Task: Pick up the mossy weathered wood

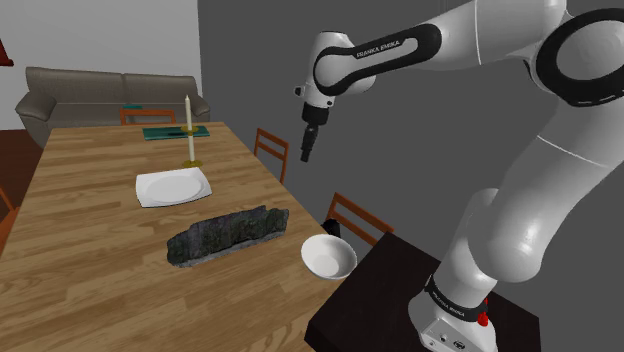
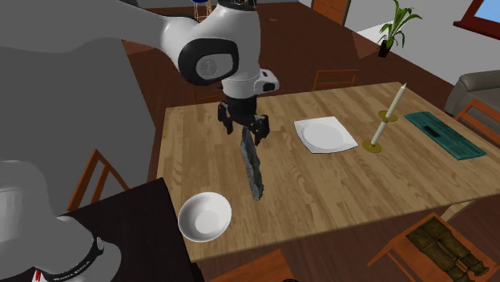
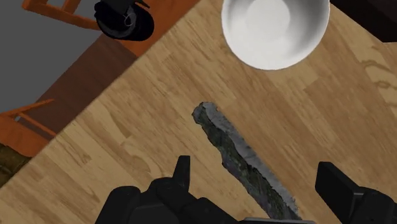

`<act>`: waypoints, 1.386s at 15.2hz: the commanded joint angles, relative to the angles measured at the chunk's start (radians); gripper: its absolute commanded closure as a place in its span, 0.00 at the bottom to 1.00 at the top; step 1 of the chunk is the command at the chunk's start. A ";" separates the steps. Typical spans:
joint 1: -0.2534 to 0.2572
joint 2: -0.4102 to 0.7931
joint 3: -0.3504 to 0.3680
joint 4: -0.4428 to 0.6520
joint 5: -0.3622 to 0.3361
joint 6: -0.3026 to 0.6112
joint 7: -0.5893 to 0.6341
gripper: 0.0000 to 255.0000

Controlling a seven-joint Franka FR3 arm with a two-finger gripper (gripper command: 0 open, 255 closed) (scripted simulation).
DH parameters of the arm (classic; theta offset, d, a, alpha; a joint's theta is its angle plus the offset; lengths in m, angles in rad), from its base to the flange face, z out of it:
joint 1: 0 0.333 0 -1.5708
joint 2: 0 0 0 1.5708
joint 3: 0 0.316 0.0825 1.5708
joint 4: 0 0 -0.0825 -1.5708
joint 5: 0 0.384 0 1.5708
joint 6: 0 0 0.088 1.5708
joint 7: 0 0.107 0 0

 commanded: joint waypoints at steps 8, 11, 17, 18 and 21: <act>0.041 0.332 0.040 0.214 0.083 0.060 -0.214 0.00; 0.047 0.438 0.065 0.298 0.097 0.062 -0.273 0.00; 0.063 0.643 0.118 0.483 0.103 0.048 -0.372 0.00; 0.067 0.677 0.127 0.516 0.101 0.043 -0.387 0.00; 0.080 0.779 0.152 0.618 0.093 0.026 -0.428 0.00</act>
